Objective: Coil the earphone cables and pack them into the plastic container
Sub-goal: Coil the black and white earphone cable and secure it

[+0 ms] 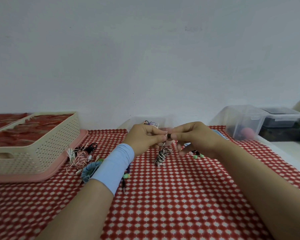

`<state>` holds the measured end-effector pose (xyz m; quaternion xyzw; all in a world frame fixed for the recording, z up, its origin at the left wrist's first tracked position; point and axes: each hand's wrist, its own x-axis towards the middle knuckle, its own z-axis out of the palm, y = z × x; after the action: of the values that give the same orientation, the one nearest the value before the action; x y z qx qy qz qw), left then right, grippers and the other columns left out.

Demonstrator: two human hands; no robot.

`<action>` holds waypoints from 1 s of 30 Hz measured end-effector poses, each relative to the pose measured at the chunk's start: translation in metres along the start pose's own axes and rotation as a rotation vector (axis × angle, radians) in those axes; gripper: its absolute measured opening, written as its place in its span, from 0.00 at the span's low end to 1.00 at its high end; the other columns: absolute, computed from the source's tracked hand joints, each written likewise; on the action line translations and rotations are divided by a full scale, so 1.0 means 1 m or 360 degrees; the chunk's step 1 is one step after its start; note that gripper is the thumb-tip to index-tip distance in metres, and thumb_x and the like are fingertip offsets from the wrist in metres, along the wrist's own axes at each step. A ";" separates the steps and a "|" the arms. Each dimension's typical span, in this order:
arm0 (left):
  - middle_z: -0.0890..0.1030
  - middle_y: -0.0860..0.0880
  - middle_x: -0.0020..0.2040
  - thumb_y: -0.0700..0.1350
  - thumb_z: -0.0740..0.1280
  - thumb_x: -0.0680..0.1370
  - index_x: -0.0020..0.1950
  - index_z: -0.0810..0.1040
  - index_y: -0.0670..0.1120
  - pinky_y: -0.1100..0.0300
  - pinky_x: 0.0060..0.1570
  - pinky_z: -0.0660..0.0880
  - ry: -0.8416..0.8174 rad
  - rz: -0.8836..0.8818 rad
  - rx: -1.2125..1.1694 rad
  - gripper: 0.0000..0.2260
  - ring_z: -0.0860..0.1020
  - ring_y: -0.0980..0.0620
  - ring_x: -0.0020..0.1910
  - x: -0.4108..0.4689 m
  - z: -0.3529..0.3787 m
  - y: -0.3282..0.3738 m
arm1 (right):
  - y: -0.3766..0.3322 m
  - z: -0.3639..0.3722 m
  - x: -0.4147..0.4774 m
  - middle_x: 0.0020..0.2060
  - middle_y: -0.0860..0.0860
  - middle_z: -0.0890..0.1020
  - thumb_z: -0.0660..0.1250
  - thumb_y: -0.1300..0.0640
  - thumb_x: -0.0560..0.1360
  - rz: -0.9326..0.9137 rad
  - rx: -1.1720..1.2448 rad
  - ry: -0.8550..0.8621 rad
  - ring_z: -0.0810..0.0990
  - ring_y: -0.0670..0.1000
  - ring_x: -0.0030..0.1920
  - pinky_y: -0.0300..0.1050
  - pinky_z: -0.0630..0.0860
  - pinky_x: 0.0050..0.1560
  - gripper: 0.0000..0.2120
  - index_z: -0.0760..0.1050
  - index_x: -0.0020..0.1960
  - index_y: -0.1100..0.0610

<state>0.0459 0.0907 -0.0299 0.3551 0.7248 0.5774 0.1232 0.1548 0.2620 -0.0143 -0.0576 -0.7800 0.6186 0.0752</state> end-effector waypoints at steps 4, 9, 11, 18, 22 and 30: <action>0.85 0.57 0.38 0.33 0.72 0.74 0.52 0.84 0.37 0.66 0.38 0.78 -0.0118 -0.0008 0.0024 0.08 0.81 0.57 0.34 -0.002 0.001 0.004 | 0.002 -0.003 0.001 0.43 0.55 0.87 0.73 0.62 0.75 0.0108 0.0028 -0.0037 0.79 0.50 0.33 0.50 0.82 0.40 0.07 0.86 0.52 0.63; 0.83 0.57 0.36 0.33 0.73 0.73 0.50 0.84 0.36 0.65 0.38 0.79 -0.0156 0.0060 0.0219 0.07 0.81 0.57 0.31 -0.002 0.003 0.011 | -0.002 -0.006 0.000 0.35 0.52 0.84 0.76 0.61 0.71 0.0310 0.0057 -0.0111 0.80 0.49 0.33 0.46 0.83 0.37 0.04 0.87 0.45 0.58; 0.84 0.54 0.37 0.34 0.74 0.73 0.49 0.85 0.37 0.66 0.39 0.79 -0.0151 0.0087 0.0306 0.06 0.82 0.57 0.32 -0.002 0.005 0.010 | -0.003 -0.007 0.001 0.36 0.53 0.85 0.76 0.62 0.72 0.0336 -0.0021 -0.0077 0.81 0.50 0.33 0.47 0.83 0.37 0.02 0.87 0.43 0.57; 0.86 0.46 0.39 0.35 0.75 0.72 0.45 0.85 0.44 0.61 0.42 0.81 -0.0051 0.0038 0.0243 0.05 0.84 0.51 0.36 0.000 0.006 0.003 | -0.001 -0.001 0.001 0.34 0.53 0.85 0.75 0.64 0.74 0.0249 -0.0018 -0.0002 0.81 0.51 0.32 0.48 0.84 0.35 0.02 0.85 0.47 0.63; 0.86 0.50 0.41 0.33 0.74 0.72 0.48 0.85 0.40 0.64 0.39 0.79 -0.0024 0.0010 0.0052 0.06 0.83 0.52 0.36 -0.001 0.006 0.005 | -0.003 -0.003 0.000 0.42 0.56 0.87 0.74 0.64 0.75 0.0178 0.0051 -0.0032 0.83 0.51 0.36 0.48 0.85 0.36 0.03 0.86 0.47 0.62; 0.85 0.55 0.41 0.31 0.73 0.72 0.48 0.84 0.38 0.64 0.38 0.80 -0.0074 0.0026 -0.0030 0.07 0.84 0.54 0.36 -0.005 0.008 0.009 | 0.000 -0.005 0.001 0.39 0.52 0.86 0.74 0.63 0.74 0.0142 0.0039 -0.0028 0.77 0.49 0.31 0.50 0.85 0.39 0.03 0.86 0.46 0.60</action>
<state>0.0577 0.0942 -0.0249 0.3731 0.7134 0.5768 0.1386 0.1547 0.2673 -0.0135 -0.0859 -0.7697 0.6312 0.0414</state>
